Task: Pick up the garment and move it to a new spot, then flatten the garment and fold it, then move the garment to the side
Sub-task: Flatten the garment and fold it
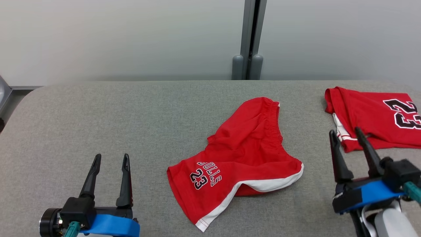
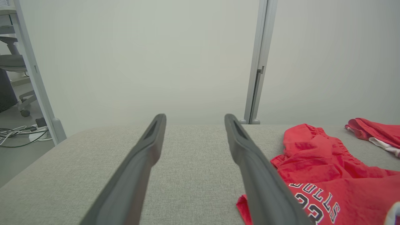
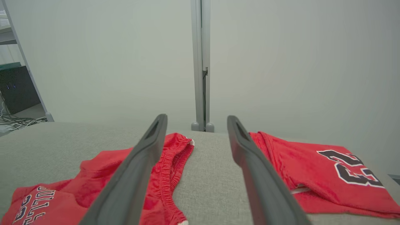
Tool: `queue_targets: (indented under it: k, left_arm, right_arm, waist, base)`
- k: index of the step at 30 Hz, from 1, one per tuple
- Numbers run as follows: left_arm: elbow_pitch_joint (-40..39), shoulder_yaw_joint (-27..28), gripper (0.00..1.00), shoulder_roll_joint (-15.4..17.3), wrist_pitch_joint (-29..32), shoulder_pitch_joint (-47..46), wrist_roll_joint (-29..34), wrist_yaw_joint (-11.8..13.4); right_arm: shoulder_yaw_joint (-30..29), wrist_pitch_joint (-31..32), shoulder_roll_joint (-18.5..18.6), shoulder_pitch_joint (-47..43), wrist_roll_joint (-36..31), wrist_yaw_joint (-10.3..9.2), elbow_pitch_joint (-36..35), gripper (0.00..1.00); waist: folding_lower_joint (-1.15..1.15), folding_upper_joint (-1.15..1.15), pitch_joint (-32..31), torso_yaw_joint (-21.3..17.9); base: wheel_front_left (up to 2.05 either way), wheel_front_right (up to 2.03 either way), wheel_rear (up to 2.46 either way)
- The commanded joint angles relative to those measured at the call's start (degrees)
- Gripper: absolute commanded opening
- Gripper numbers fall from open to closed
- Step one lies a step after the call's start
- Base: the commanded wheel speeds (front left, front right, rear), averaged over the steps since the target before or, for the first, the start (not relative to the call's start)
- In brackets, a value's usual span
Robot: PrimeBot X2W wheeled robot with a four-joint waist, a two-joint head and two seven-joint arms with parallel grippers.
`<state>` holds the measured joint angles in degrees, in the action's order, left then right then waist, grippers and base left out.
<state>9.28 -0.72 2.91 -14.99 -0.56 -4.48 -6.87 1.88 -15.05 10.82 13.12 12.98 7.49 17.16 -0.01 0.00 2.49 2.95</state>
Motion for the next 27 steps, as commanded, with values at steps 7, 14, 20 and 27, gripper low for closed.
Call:
queue_targets:
  k: [7,14,20,27]
  left_arm:
    - [-0.2,0.6,1.00,0.0,-0.3,1.5,0.1,-0.2]
    - [0.1,1.4,1.00,0.0,-0.3,2.9,0.5,-0.2]
    - [1.0,1.4,1.00,0.0,-0.3,3.2,0.6,-0.3]
    - [1.9,1.5,1.00,0.0,-0.3,3.0,0.9,-0.3]
  right_arm:
    - [-0.4,-0.2,-3.8,-11.5,-3.7,0.01,-6.6,1.00]
    - [-0.5,-0.2,-6.2,-14.8,-5.7,0.01,-7.5,1.00]
    - [-0.6,-0.2,-6.8,-15.0,-6.4,0.01,-6.5,1.00]
    - [-0.7,-0.2,-6.9,-14.5,-6.7,0.01,-5.9,1.00]
  waist:
    - [0.01,0.00,-0.6,-1.1]
    - [0.01,0.00,-1.4,-2.0]
    - [0.01,0.00,-1.8,-2.1]
    - [0.01,0.00,-2.1,-1.9]
  base:
    - [0.00,0.00,0.00]
    - [0.00,0.00,0.00]
    - [0.00,0.00,0.00]
    - [0.00,0.00,0.00]
